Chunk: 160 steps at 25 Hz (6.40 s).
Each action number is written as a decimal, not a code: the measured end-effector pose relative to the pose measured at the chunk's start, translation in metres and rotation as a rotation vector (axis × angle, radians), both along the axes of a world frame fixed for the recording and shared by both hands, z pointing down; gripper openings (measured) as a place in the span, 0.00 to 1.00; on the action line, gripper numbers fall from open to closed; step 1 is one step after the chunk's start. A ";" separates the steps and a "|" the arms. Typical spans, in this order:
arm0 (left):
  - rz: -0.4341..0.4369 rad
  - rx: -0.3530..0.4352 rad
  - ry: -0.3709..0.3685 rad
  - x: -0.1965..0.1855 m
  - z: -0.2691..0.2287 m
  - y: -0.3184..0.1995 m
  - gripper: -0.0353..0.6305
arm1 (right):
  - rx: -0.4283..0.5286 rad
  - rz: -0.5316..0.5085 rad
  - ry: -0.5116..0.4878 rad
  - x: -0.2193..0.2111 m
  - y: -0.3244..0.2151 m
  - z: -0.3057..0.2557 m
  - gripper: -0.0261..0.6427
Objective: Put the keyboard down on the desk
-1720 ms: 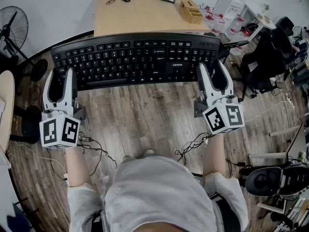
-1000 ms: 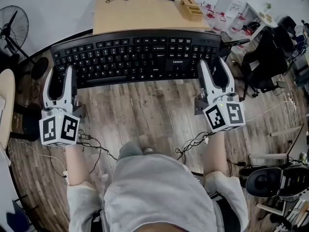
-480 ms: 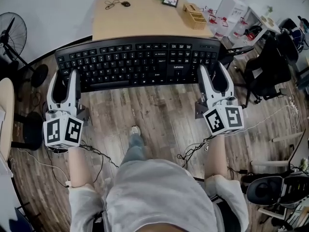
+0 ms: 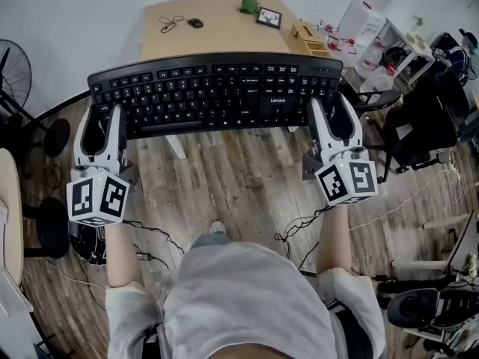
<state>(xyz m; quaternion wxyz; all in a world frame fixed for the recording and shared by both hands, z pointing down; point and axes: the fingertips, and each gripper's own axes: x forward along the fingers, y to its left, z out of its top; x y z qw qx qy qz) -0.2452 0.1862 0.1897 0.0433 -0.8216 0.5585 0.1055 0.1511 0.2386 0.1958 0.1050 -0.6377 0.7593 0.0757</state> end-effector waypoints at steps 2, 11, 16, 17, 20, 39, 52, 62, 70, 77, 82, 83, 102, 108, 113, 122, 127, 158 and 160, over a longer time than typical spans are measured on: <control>0.005 0.006 -0.007 -0.006 -0.003 -0.031 0.40 | 0.002 0.002 -0.007 -0.006 -0.030 0.001 0.39; 0.012 0.018 -0.010 -0.004 0.007 -0.046 0.40 | 0.001 0.010 -0.014 -0.004 -0.041 0.012 0.39; 0.004 0.033 -0.009 0.007 0.032 -0.068 0.40 | 0.009 0.004 -0.020 0.008 -0.068 0.039 0.39; 0.000 0.038 -0.010 0.011 0.033 -0.075 0.40 | 0.014 0.000 -0.023 0.011 -0.077 0.041 0.39; -0.024 0.041 -0.016 0.020 0.020 -0.097 0.40 | 0.018 -0.023 -0.032 0.022 -0.108 0.031 0.39; -0.189 0.005 0.001 0.101 -0.001 -0.292 0.40 | -0.008 -0.189 -0.015 0.104 -0.369 0.003 0.39; -0.254 -0.104 -0.002 0.095 0.045 -0.374 0.40 | -0.106 -0.256 -0.022 0.096 -0.475 0.051 0.39; -0.256 -0.230 -0.004 0.085 0.081 -0.403 0.40 | -0.235 -0.256 -0.027 0.087 -0.505 0.088 0.39; -0.236 -0.348 -0.016 0.074 0.134 -0.440 0.40 | -0.361 -0.234 -0.036 0.077 -0.533 0.143 0.39; -0.221 -0.476 -0.027 0.075 0.189 -0.472 0.40 | -0.497 -0.217 -0.042 0.078 -0.558 0.200 0.39; -0.216 -0.549 -0.031 0.067 0.223 -0.490 0.40 | -0.572 -0.212 -0.046 0.069 -0.574 0.234 0.39; -0.215 -0.564 -0.030 0.065 0.229 -0.492 0.40 | -0.587 -0.211 -0.046 0.068 -0.575 0.240 0.39; -0.198 -0.783 -0.035 0.036 0.330 -0.532 0.40 | -0.806 -0.182 -0.042 0.040 -0.607 0.334 0.39; -0.189 -0.847 -0.029 0.031 0.359 -0.537 0.40 | -0.862 -0.173 -0.035 0.034 -0.611 0.358 0.39; -0.187 -0.881 -0.035 0.030 0.374 -0.541 0.40 | -0.904 -0.166 -0.039 0.034 -0.612 0.374 0.39; -0.190 -0.937 -0.033 0.027 0.398 -0.542 0.40 | -0.969 -0.164 -0.033 0.031 -0.616 0.397 0.39; -0.191 -0.964 -0.033 0.025 0.408 -0.542 0.40 | -0.995 -0.165 -0.030 0.029 -0.617 0.406 0.39; -0.266 -0.869 -0.158 0.015 0.402 -0.536 0.34 | -0.955 -0.041 0.024 0.039 -0.606 0.405 0.35; -0.323 -0.844 -0.176 0.006 0.393 -0.531 0.22 | -0.937 -0.024 0.038 0.041 -0.602 0.397 0.21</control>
